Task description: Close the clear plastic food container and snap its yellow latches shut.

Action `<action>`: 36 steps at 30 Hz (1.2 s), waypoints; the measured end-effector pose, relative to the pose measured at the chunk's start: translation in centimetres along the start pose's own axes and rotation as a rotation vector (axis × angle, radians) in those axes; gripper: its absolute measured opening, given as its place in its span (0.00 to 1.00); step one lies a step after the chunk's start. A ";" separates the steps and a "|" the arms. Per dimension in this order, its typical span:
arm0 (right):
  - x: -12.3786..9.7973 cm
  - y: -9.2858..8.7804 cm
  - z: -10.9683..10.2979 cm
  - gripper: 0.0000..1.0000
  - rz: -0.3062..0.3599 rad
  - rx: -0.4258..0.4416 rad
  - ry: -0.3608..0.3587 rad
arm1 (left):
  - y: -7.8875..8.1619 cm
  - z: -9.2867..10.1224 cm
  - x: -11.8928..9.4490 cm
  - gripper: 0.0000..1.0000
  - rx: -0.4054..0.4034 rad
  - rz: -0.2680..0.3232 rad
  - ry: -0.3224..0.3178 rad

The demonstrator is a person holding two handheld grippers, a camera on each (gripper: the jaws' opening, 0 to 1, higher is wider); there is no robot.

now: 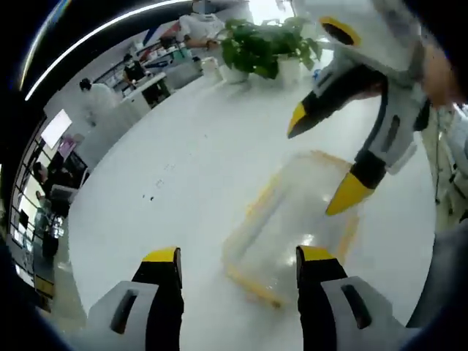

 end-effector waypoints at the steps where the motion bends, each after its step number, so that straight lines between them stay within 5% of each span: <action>1: -0.1 0.1 -0.2 0.64 0.011 0.010 -0.005 | 0.1 0.1 0.0 0.60 -0.045 0.008 -0.003; 4: -0.4 0.5 -0.2 0.65 0.046 0.135 0.009 | 0.5 0.3 -0.3 0.58 -0.093 0.024 0.007; 10: -0.4 0.6 0.3 0.64 0.044 0.147 -0.004 | 0.9 0.5 -0.3 0.59 -0.122 0.040 -0.007; 14: -0.7 0.7 0.5 0.64 0.090 0.229 0.028 | 0.8 0.8 -0.2 0.60 -0.264 0.082 -0.082; 18: -0.6 -0.1 1.1 0.63 0.125 0.289 0.039 | 0.5 0.2 -0.3 0.63 -0.322 0.115 -0.078; 25: -0.8 0.1 1.0 0.63 0.298 0.486 0.145 | -0.2 -0.7 -0.5 0.66 -0.550 0.260 -0.127; 28: -0.5 -0.2 0.9 0.66 0.311 0.532 0.163 | -0.5 -0.6 -0.4 0.66 -0.644 0.299 -0.171; 36: -0.1 -0.7 1.0 0.63 0.312 0.551 0.161 | -1.2 -0.1 0.2 0.66 -0.671 0.261 -0.193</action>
Point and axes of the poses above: the point that each gripper's makers call its tool centre point, and the gripper's own axes: x roughly forward along the fingers, z roughly to its right, y roughly out of its top, the point moved 1 cm from there along -x, roughly backward along the fingers, and after that the axes turned 15 degrees about -z, right-handed, at the moved point
